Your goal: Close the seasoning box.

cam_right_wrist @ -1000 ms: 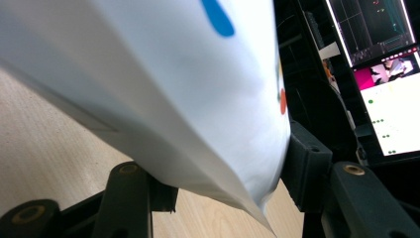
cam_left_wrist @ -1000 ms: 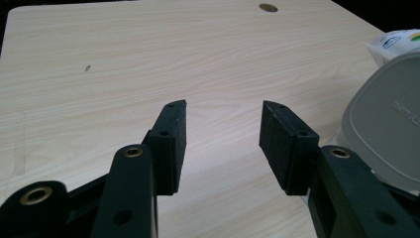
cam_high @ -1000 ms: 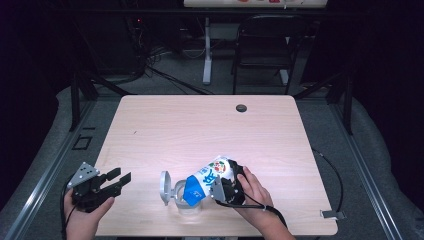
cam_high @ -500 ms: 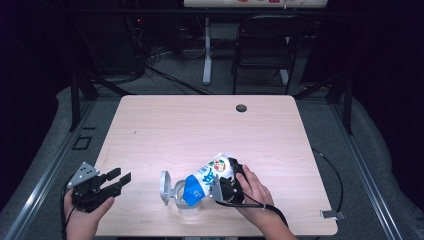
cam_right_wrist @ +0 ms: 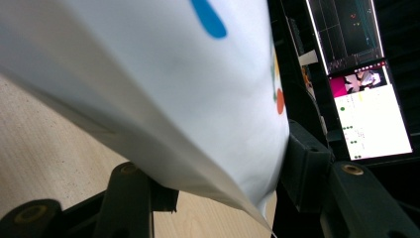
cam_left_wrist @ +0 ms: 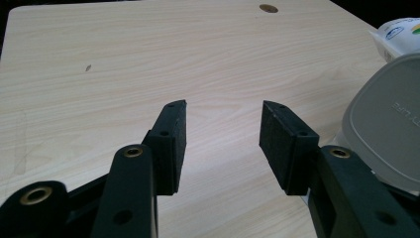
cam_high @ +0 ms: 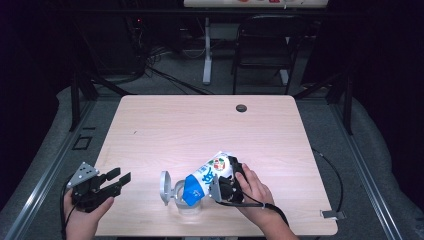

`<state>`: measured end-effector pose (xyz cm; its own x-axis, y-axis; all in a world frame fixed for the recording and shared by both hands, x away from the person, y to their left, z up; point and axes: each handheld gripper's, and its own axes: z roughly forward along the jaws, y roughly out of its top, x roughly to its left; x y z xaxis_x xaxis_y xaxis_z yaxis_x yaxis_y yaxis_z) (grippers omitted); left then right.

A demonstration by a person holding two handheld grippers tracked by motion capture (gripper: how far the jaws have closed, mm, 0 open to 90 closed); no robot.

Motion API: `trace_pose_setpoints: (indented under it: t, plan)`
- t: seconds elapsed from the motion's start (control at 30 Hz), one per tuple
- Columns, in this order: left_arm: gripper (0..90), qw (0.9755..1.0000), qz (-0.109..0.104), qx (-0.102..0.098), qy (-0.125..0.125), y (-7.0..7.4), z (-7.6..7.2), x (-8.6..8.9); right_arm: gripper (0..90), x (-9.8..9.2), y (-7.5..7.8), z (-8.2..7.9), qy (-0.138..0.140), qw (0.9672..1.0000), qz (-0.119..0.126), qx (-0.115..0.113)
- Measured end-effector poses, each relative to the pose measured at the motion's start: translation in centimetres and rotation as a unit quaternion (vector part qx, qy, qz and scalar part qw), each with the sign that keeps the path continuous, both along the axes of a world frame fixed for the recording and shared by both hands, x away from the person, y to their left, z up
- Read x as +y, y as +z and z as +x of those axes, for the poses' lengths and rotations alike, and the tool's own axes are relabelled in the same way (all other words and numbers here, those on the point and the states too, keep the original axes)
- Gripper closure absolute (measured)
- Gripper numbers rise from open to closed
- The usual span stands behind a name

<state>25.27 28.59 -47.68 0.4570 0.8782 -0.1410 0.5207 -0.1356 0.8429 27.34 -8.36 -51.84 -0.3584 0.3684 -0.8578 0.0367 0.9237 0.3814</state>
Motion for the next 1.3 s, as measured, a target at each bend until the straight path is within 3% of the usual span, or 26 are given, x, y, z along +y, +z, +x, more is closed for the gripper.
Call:
trace_pose_setpoints:
  t: [1.3]
  plan:
    - [53.8, 1.0000, -0.001, -0.001, 0.002, 0.04, -0.02, 0.06, 49.6, 0.49, 0.22, -0.02, 0.008, 0.9985, -0.043, -0.034]
